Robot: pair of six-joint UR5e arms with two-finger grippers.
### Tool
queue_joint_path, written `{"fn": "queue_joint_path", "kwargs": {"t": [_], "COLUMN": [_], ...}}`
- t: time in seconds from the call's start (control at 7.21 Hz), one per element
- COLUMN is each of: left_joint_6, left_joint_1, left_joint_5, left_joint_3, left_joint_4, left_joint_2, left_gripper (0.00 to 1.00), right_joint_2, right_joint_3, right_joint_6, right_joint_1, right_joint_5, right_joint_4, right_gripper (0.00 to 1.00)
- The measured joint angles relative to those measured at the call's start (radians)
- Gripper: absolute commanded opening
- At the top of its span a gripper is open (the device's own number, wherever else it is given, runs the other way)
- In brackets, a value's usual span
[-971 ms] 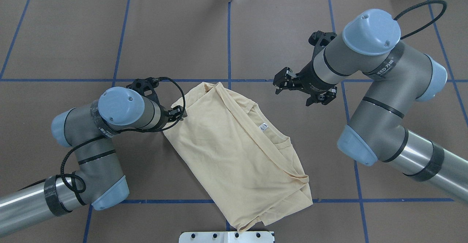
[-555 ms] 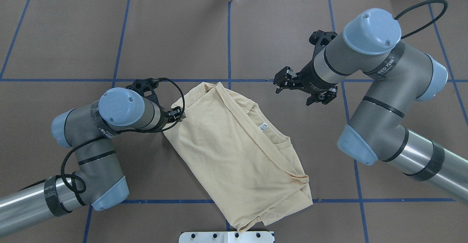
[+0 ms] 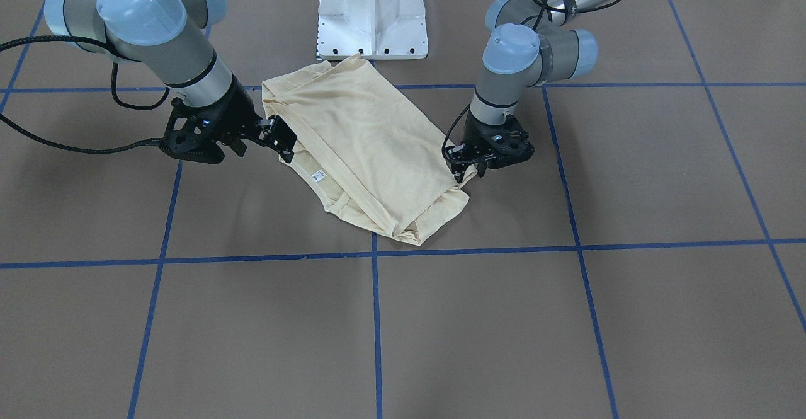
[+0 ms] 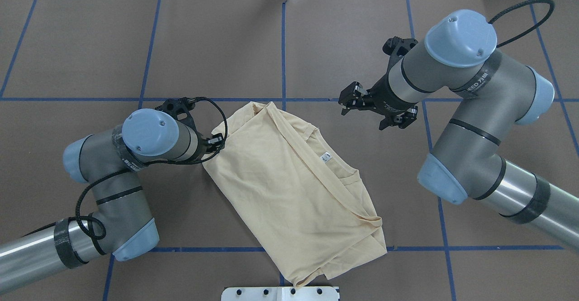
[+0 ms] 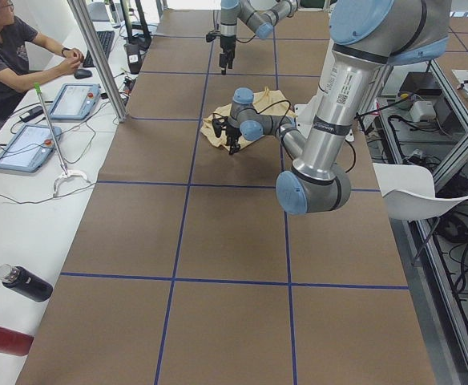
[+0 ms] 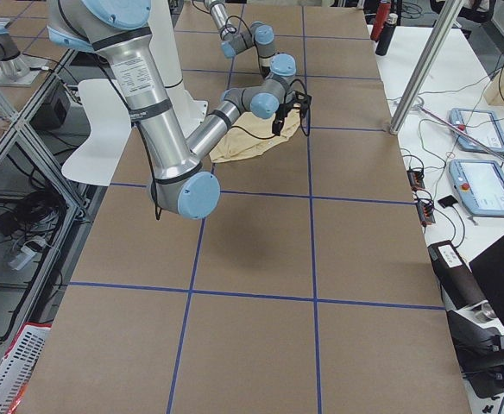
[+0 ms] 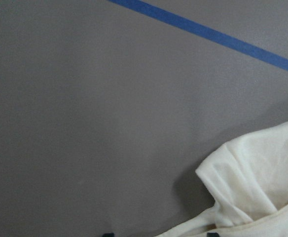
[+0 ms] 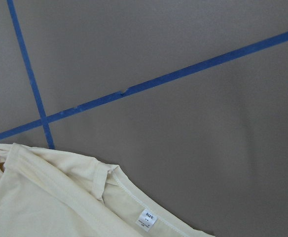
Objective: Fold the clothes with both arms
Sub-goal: 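Lower the left gripper to the shirt's upper corner nearest it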
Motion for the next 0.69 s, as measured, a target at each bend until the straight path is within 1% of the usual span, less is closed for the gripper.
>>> {"fn": "queue_joint_path", "kwargs": {"t": [0.28,0.69], "left_joint_6": [0.0,0.0], "left_joint_1": [0.002,0.004], "left_joint_5": [0.001,0.0], "left_joint_3": [-0.007,-0.059], "left_joint_4": [0.02,0.087], "left_joint_2": [-0.003,-0.009], "left_gripper": [0.0,0.0], "right_joint_2": [0.0,-0.001], "right_joint_3": [0.0,0.0], "right_joint_6": [0.0,0.0], "right_joint_1": [0.005,0.008], "right_joint_5": [0.0,0.0], "right_joint_4": [0.0,0.0], "right_gripper": [1.0,1.0]}}
